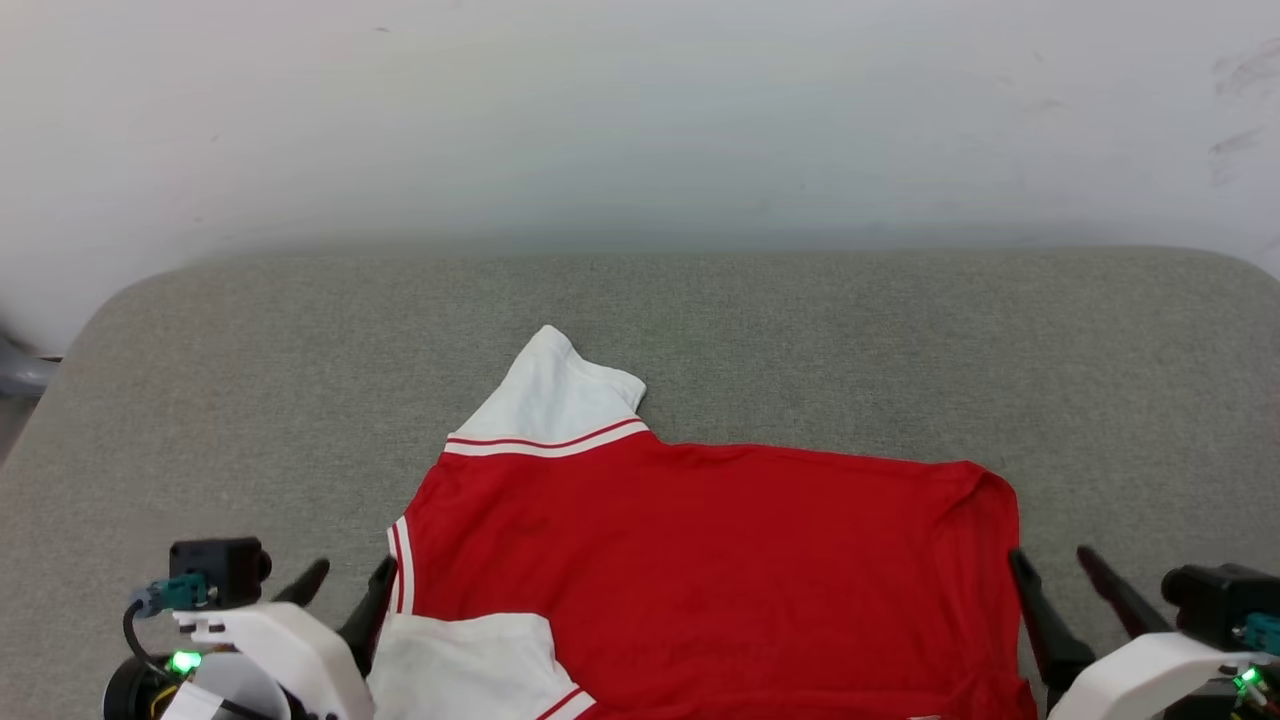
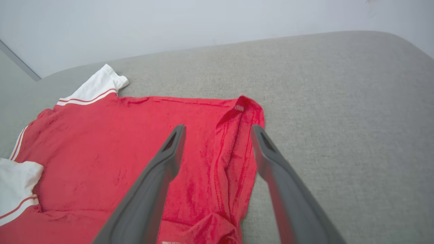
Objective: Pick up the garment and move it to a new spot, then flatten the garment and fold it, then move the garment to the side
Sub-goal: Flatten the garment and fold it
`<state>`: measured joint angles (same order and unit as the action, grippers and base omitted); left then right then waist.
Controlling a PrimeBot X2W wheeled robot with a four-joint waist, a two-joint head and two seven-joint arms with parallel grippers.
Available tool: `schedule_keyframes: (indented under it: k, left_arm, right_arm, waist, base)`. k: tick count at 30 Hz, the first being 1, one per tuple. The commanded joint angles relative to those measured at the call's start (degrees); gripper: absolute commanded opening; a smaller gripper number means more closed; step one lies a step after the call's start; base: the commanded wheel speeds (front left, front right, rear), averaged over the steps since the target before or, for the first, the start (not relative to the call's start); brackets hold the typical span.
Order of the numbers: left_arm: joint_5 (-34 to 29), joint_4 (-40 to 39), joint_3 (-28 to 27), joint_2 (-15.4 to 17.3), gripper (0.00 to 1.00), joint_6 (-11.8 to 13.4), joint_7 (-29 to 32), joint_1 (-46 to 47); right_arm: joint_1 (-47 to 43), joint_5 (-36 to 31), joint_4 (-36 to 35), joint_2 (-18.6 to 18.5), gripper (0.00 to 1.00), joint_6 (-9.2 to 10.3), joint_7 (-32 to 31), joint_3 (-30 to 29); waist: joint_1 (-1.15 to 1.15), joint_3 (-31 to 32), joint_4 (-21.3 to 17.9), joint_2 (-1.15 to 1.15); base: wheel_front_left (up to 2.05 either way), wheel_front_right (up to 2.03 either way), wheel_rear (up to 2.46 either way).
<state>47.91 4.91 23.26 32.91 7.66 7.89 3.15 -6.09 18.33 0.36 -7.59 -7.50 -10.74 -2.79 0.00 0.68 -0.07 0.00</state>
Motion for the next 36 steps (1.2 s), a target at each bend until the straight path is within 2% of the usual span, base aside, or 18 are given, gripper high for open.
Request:
schedule_keyframes:
  k: [1,10,14,19,24,28,31,36]
  left_arm:
    - [-1.1,-0.2,-0.2,-0.5,1.0,0.4,-1.6,1.2]
    - [-6.5,1.1,-0.9,-3.3,1.0,-0.6,-12.2,9.1]
    - [-6.9,4.4,-1.1,-4.0,1.0,-1.9,-13.0,14.8]
    - [-6.9,9.3,-1.1,-3.8,1.0,-4.6,-11.3,23.5]
    - [-4.8,14.8,-0.1,-2.8,1.0,-8.8,-4.4,32.2]
    - [-0.8,19.1,0.3,-1.6,1.0,-12.3,5.0,38.9]
    - [1.7,22.3,1.5,0.0,1.0,-13.7,12.6,42.5]
    - [4.8,26.2,3.0,2.5,1.0,-14.3,24.6,47.0]
  right_arm:
    - [0.9,-0.8,-1.0,0.5,1.0,0.03,1.3,-0.3]
    - [4.5,-5.9,-8.3,1.8,1.0,0.03,5.1,-0.7]
    - [7.0,-7.1,-10.9,2.6,1.0,0.03,5.2,-0.2]
    - [10.1,-8.0,-12.7,3.6,1.0,0.03,6.4,0.1]
    - [12.3,-8.0,-12.3,4.3,1.0,0.03,7.6,0.7]
    - [13.3,-7.8,-10.9,4.6,1.0,0.03,8.3,1.4]
    - [14.0,-7.1,-9.7,4.7,1.0,0.03,9.0,2.1]
    - [14.4,-4.7,-7.2,4.7,1.0,0.03,10.8,2.6]
  waist:
    - [0.0,-0.2,-0.2,0.0]
    - [0.0,-6.0,-1.9,0.0]
    - [0.0,-10.6,-3.5,0.0]
    - [0.0,-16.2,-5.5,0.0]
    - [0.0,-20.2,-8.0,0.0]
    - [0.0,-22.3,-10.0,0.0]
    - [0.0,-23.6,-11.9,0.0]
    - [0.0,-25.2,-14.6,0.0]
  base:
    - [0.0,0.0,0.0]
    - [0.0,0.0,0.0]
    - [0.0,0.0,0.0]
    - [0.0,0.0,0.0]
    - [0.0,0.0,0.0]
    - [0.0,0.0,0.0]
    - [0.0,0.0,0.0]
    - [0.0,0.0,0.0]
